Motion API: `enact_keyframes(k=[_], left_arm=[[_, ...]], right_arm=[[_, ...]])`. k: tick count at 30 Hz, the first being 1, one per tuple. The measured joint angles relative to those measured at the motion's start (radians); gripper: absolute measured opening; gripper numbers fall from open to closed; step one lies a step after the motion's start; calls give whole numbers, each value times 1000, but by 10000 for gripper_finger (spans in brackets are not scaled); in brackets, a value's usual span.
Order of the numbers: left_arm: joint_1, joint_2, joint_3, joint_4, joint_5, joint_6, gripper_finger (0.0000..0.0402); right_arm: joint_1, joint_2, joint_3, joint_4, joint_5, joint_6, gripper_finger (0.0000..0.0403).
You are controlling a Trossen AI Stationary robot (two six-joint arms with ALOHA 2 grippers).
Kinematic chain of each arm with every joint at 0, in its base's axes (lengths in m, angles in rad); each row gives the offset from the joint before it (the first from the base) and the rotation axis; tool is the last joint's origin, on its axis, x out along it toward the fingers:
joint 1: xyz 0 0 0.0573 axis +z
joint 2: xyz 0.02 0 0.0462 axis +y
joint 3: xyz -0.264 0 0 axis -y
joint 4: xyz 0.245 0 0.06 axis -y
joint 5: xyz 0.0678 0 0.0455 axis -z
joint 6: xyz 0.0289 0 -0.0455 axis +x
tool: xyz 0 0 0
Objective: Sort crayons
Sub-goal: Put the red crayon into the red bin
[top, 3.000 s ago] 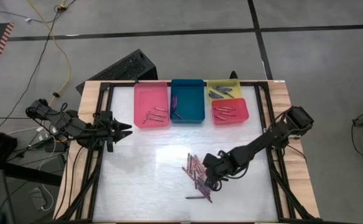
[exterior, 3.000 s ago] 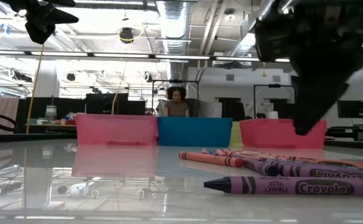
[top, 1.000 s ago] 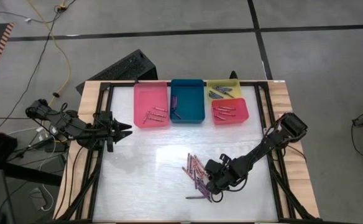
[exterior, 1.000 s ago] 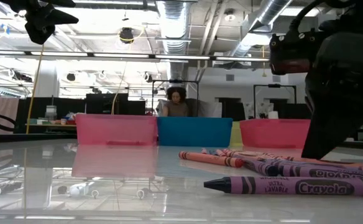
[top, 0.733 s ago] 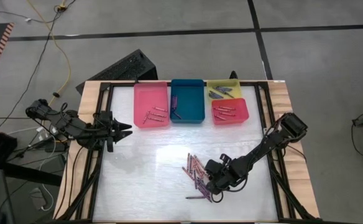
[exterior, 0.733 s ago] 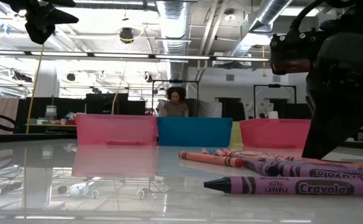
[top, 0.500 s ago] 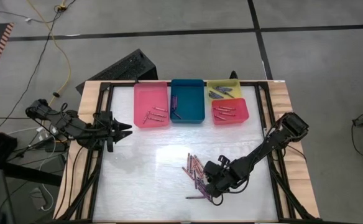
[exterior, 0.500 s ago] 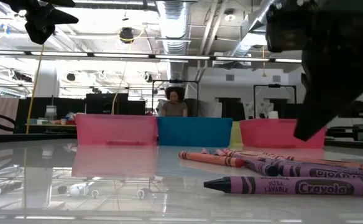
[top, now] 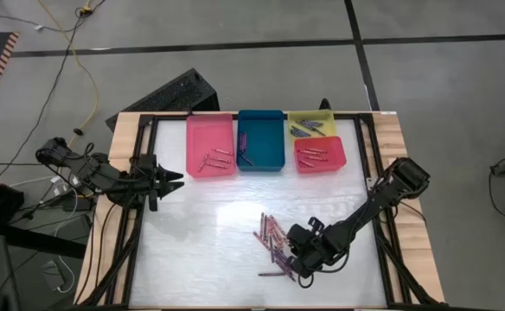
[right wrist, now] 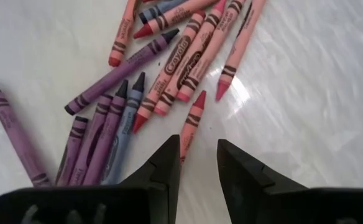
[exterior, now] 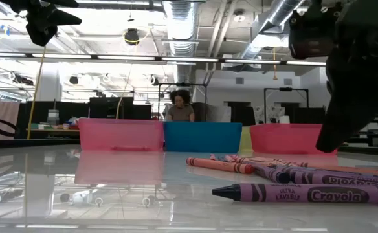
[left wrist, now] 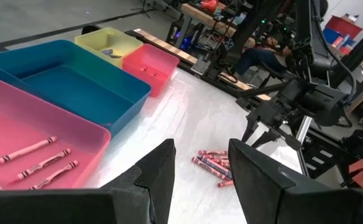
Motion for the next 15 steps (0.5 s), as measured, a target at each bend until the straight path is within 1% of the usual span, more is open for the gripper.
enact_keyframes(k=[4,10,15], left_arm=[[0,0,0,0,0,0,139],[0,1,0,2,0,0,139],[0,9,0,6,0,-1,139]], right_arm=[[3,1,0,0,8,0,118],[5,47,4,8,23,0,118],[4,61,5,-22,6,23,118]])
